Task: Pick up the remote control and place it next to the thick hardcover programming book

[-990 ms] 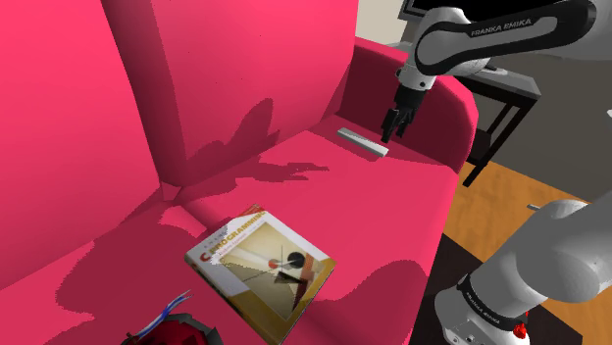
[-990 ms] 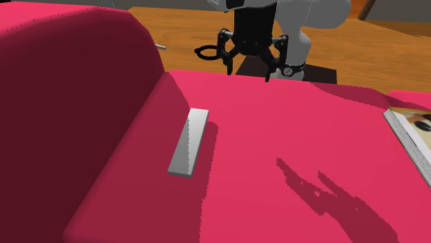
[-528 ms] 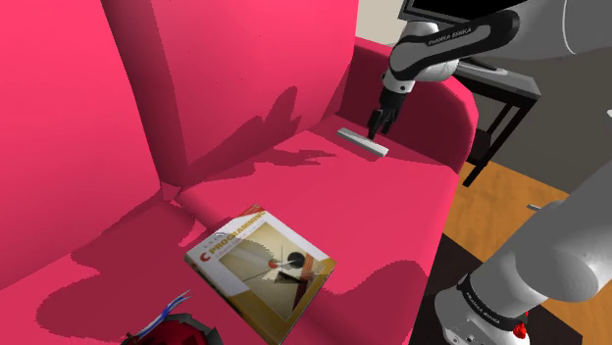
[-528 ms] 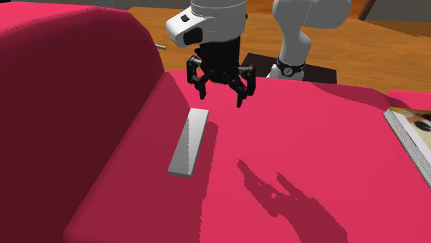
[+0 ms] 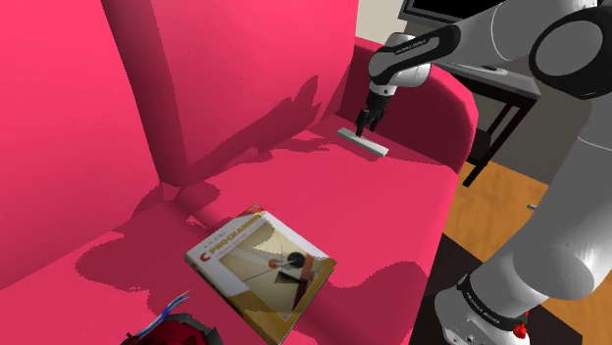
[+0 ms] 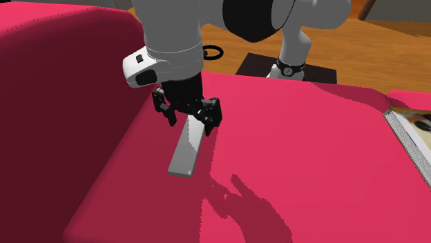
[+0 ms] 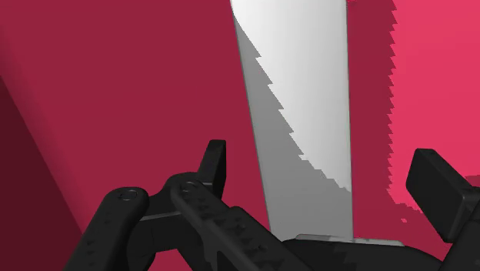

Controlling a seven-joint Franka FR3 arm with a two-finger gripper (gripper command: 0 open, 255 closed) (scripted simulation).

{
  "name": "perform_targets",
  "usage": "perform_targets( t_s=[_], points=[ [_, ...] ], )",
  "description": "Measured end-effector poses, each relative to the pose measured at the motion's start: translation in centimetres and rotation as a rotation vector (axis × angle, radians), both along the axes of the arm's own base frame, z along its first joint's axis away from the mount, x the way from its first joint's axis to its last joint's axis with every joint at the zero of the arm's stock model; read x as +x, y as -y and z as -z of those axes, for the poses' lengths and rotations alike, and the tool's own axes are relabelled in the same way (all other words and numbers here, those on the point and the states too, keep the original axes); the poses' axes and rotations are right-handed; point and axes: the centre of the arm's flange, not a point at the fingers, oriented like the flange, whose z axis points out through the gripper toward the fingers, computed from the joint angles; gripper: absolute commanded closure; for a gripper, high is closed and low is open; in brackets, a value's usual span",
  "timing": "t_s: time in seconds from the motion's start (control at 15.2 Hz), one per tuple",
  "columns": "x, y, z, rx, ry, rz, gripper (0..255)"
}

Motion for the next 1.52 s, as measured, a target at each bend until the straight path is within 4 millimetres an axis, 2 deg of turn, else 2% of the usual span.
perform_targets(
  t_s=[0.46, 0.92, 0.99, 1.52],
  points=[
    [0.4, 0.1, 3.7, -0.001, 0.002, -0.001, 0],
    [0.5, 0.1, 4.3, -0.001, 0.003, -0.001, 0],
    [0.5, 0.1, 4.3, -0.001, 0.003, -0.001, 255],
    [0.5, 0.1, 4.2, -0.001, 0.004, -0.002, 255]
  ],
)
